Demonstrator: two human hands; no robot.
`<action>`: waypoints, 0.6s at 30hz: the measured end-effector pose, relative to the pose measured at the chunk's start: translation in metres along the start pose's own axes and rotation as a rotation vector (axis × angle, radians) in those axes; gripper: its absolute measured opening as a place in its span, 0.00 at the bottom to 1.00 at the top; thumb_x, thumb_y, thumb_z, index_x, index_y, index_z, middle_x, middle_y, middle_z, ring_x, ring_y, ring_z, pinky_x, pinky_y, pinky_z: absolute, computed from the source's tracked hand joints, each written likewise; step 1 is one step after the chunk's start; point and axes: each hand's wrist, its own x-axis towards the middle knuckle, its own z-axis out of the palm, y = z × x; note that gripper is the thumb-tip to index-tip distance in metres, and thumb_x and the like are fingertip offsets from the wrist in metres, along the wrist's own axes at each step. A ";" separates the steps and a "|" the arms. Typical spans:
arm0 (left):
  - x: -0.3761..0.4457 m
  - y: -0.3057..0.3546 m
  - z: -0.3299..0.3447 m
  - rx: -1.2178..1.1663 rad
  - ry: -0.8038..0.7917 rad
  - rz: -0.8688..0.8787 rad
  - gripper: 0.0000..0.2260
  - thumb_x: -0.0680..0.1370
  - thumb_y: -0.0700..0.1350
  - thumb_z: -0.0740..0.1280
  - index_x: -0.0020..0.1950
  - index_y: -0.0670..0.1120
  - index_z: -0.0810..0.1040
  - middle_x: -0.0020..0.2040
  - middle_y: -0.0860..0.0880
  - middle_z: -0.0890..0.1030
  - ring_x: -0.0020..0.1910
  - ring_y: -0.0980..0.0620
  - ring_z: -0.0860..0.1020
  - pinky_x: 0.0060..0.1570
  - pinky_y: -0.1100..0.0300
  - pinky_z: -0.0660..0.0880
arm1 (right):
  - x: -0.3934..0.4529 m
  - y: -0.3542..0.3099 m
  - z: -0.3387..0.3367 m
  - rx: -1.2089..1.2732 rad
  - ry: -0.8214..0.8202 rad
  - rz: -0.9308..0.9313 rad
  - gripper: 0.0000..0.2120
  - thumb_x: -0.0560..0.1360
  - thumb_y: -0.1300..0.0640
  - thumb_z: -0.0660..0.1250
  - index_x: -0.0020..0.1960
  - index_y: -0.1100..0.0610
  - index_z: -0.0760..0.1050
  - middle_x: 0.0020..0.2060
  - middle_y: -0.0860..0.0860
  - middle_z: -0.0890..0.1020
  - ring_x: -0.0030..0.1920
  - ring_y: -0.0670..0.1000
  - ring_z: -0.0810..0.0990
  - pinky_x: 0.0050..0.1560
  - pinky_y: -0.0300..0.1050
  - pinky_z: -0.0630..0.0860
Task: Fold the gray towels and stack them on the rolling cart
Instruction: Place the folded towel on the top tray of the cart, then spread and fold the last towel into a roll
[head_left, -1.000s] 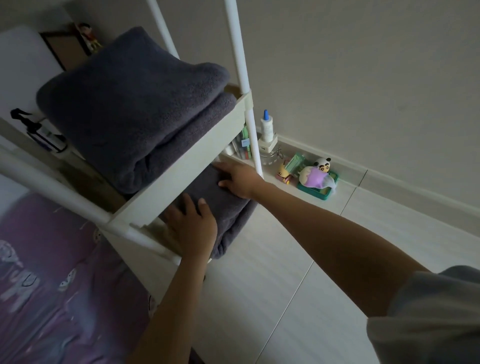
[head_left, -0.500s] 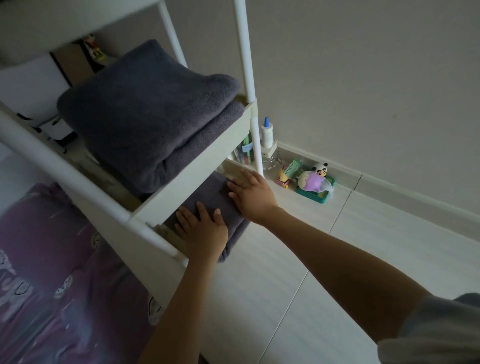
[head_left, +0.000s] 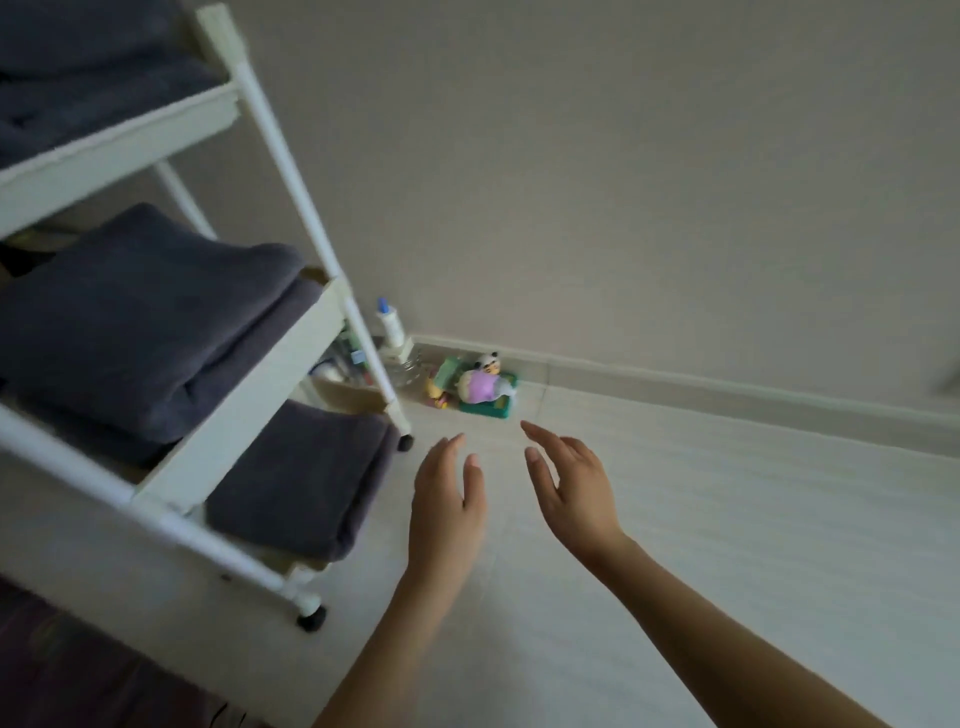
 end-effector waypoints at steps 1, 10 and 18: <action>-0.002 0.005 0.007 -0.016 -0.013 0.018 0.17 0.81 0.46 0.56 0.69 0.46 0.69 0.69 0.50 0.71 0.69 0.54 0.67 0.67 0.61 0.63 | -0.007 0.005 -0.011 0.008 0.025 0.030 0.26 0.78 0.40 0.48 0.66 0.52 0.73 0.56 0.48 0.81 0.58 0.50 0.76 0.55 0.42 0.70; -0.071 0.131 0.147 -0.078 -0.405 0.258 0.14 0.81 0.46 0.56 0.66 0.49 0.72 0.64 0.51 0.74 0.61 0.58 0.72 0.58 0.68 0.63 | -0.125 0.104 -0.183 0.033 0.396 0.412 0.12 0.79 0.54 0.59 0.62 0.48 0.74 0.46 0.38 0.78 0.51 0.42 0.77 0.50 0.42 0.73; -0.158 0.230 0.278 -0.081 -0.732 0.309 0.12 0.81 0.49 0.56 0.60 0.51 0.74 0.56 0.48 0.77 0.56 0.53 0.76 0.56 0.60 0.71 | -0.242 0.186 -0.299 -0.010 0.566 0.638 0.10 0.78 0.55 0.61 0.58 0.46 0.75 0.45 0.43 0.81 0.47 0.42 0.77 0.45 0.38 0.72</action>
